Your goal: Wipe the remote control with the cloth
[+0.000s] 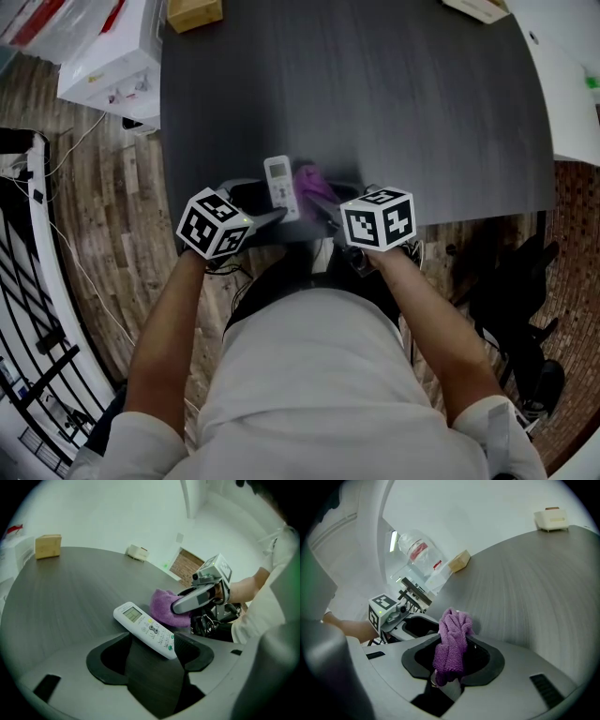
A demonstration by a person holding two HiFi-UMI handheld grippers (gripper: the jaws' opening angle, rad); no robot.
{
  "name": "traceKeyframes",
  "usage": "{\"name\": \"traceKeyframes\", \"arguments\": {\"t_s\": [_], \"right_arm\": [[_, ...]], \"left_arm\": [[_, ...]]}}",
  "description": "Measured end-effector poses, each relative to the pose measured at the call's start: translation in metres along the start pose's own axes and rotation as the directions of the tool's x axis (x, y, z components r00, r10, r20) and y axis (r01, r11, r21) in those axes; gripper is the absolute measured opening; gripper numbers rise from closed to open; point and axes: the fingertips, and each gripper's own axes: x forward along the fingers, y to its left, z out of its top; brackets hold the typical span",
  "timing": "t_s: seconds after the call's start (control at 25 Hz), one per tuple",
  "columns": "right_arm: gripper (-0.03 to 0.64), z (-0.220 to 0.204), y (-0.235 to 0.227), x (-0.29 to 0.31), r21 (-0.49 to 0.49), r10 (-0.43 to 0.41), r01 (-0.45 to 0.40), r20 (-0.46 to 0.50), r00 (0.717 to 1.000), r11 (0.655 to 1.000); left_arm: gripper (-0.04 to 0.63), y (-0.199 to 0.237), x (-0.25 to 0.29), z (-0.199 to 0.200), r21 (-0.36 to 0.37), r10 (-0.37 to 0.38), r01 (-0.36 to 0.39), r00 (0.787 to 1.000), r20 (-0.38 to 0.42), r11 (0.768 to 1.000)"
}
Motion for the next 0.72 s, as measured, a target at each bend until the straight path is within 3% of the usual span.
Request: {"name": "traceKeyframes", "arguments": {"t_s": [0.24,0.4,0.52,0.64,0.72], "right_arm": [[0.123,0.025,-0.023,-0.027,0.007,-0.045,0.045,0.065,0.997,0.999],[0.123,0.046,-0.042,-0.060,-0.010,-0.098,0.100,0.126,0.987,0.995],[0.123,0.061,-0.051,-0.088,-0.054,-0.136,0.147,0.170,0.976,0.988],[0.123,0.074,-0.052,-0.121,-0.124,-0.179,0.208,0.215,0.960,0.970],[0.123,0.084,-0.046,-0.145,-0.177,-0.200,0.249,0.257,0.946,0.952]], "left_arm": [[0.284,0.009,-0.019,0.002,-0.105,0.045,-0.034,0.993,0.106,0.994],[0.284,0.011,-0.040,0.010,-0.169,0.078,-0.044,0.976,0.203,0.985],[0.282,0.011,-0.062,0.027,-0.232,0.110,-0.035,0.943,0.315,0.972],[0.282,-0.003,-0.084,0.046,-0.307,0.087,0.060,0.892,0.444,0.950],[0.281,-0.020,-0.096,0.057,-0.316,0.044,0.141,0.858,0.512,0.938]]}}
